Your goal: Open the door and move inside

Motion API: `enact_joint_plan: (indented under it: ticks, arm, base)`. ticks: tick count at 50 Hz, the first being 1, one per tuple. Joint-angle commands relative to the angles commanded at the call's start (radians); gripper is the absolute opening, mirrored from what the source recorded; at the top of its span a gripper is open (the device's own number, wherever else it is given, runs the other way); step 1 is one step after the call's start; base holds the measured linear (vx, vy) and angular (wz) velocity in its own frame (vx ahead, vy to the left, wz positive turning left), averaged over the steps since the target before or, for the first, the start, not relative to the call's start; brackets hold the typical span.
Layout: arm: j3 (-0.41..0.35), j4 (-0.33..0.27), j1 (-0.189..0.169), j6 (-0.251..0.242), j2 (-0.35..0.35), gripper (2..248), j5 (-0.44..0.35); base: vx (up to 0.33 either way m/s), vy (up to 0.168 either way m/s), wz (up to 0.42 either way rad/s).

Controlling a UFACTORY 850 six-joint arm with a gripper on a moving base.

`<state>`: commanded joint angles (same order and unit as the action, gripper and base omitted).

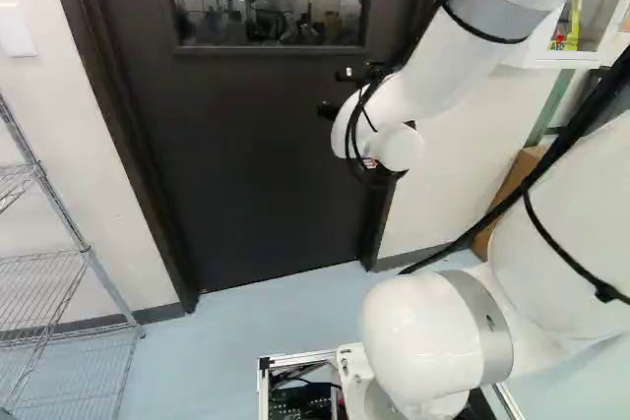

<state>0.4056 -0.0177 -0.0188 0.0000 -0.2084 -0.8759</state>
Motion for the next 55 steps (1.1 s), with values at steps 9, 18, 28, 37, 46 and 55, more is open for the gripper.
enact_joint_plan:
  ticks: [9, 18, 28, 37, 46, 55]
  arm:
    - [0.025, -0.024, -0.011, 0.000, 0.005, 247, -0.005]
    - [0.046, -0.056, -0.032, 0.000, 0.006, 247, -0.011]
    - [0.071, -0.097, -0.064, 0.000, 0.009, 247, -0.014]
    - [0.092, -0.142, -0.094, 0.000, 0.022, 247, -0.014]
    - [0.112, -0.189, -0.122, 0.000, 0.042, 247, -0.014]
    - [0.132, -0.207, -0.144, 0.000, 0.064, 247, -0.014]
  base:
    - [0.000, 0.000, 0.000]
    - [0.000, 0.000, 0.000]
    - [0.000, 0.000, 0.000]
    - [0.000, 0.000, 0.000]
    - [0.000, 0.000, 0.000]
    - [0.000, 0.000, 0.000]
